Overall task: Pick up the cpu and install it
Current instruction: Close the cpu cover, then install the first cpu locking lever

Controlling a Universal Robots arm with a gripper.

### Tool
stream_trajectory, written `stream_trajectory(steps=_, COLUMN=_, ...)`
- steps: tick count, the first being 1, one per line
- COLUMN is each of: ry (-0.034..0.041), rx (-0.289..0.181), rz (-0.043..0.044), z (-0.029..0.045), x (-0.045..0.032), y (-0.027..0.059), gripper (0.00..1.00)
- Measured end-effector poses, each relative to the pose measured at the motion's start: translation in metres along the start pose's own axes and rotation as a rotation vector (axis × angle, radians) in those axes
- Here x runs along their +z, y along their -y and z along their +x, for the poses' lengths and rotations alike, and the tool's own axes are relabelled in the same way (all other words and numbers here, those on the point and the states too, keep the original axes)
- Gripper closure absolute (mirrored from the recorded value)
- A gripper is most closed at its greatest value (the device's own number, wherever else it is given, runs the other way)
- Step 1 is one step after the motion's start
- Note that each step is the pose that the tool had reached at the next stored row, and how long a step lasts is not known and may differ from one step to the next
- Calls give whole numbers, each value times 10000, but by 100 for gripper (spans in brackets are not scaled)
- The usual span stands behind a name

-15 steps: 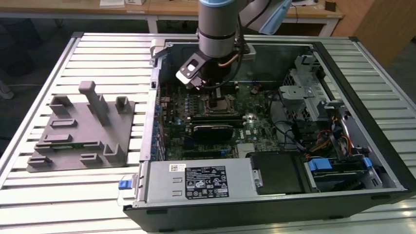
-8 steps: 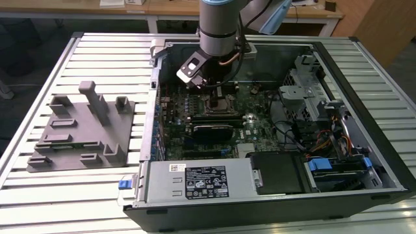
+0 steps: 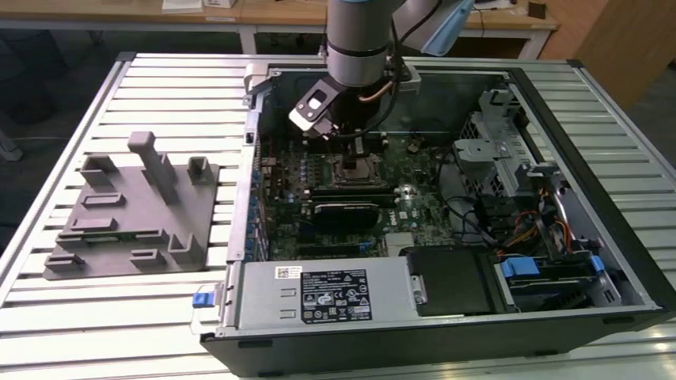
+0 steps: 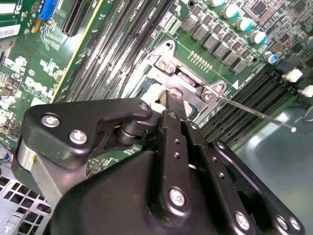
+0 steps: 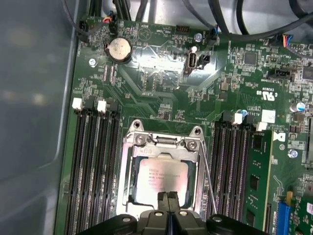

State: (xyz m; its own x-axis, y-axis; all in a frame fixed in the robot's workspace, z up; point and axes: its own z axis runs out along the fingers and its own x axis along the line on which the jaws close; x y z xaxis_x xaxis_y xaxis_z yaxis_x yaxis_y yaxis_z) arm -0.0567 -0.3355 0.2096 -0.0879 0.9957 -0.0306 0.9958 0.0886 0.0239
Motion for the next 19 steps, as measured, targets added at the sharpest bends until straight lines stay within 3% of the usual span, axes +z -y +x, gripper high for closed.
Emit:
stream_trajectory(steps=11, ry=-3, rx=-1, rz=5, z=-8, x=3, y=-85, gripper=89)
stream_trajectory(steps=19, ry=-1, rx=0, rz=6, z=-8, x=-1, y=-94, gripper=89)
